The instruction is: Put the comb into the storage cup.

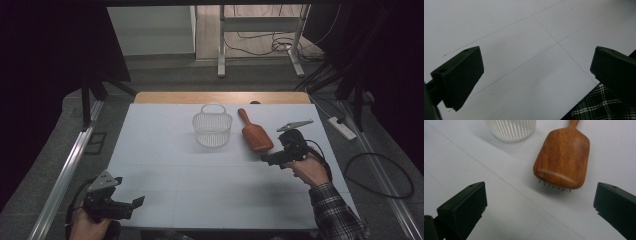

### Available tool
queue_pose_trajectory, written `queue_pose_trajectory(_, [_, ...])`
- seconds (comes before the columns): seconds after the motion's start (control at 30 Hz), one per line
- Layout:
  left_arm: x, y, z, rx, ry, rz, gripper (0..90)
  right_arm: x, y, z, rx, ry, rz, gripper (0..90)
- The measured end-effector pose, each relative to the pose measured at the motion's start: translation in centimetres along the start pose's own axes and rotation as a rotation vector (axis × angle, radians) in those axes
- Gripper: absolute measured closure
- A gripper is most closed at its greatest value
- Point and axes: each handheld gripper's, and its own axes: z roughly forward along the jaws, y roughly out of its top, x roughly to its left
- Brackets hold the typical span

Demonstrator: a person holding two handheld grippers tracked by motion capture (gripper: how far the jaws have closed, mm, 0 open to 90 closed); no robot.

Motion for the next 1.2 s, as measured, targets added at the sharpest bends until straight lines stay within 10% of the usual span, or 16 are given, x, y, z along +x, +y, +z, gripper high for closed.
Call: queue_pose_trajectory(1.2, [0.1, 0.0, 0.0, 0.004, -0.011, 0.004, 0.0, -2.0, 5.4, 5.8, 0.101, -0.075, -0.005, 0.0])
